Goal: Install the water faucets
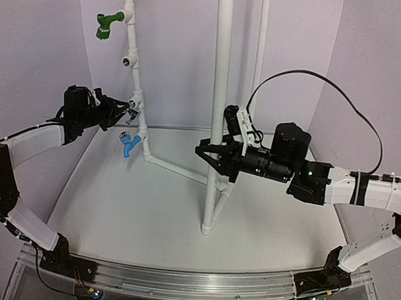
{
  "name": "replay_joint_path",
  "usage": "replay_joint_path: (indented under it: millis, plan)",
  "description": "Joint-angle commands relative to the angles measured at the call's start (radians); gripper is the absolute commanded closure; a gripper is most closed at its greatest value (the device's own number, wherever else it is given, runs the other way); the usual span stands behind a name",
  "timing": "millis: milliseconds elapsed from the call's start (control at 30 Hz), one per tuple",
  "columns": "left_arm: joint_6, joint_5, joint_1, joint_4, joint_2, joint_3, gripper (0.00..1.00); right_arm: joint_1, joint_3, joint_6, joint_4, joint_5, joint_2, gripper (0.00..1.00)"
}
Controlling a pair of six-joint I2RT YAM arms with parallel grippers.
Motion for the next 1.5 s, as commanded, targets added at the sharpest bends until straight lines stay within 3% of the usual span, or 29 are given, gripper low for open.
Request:
replay_joint_path:
  millis: [0,467,700,933,1233,1367,1467]
  plan:
    - [0.297,-0.074,-0.026,-0.225,-0.018,0.121,0.84,0.038,0.050,0.220,0.001,-0.110,0.002,1.00]
    - [0.775,-0.323,-0.107,-0.578,0.069,0.333,0.86,0.041,0.062,0.216,-0.007,-0.107,0.016,1.00]
    - [0.956,-0.567,-0.168,-0.721,0.122,0.433,0.88,0.041,0.065,0.213,-0.010,-0.103,0.017,1.00]
    - [1.147,-0.834,-0.245,-0.727,0.132,0.426,0.90,0.044,0.069,0.213,-0.010,-0.104,0.020,1.00]
    - [1.209,-0.939,-0.281,-0.573,0.057,0.314,0.94,0.043,0.067,0.214,-0.012,-0.101,0.017,1.00]
    - [1.119,-0.822,-0.275,-0.591,0.026,0.304,0.79,0.044,0.066,0.213,-0.011,-0.101,0.021,1.00]
    - [0.989,-0.687,-0.242,-0.585,-0.023,0.280,0.49,0.045,0.066,0.213,-0.010,-0.100,0.023,1.00]
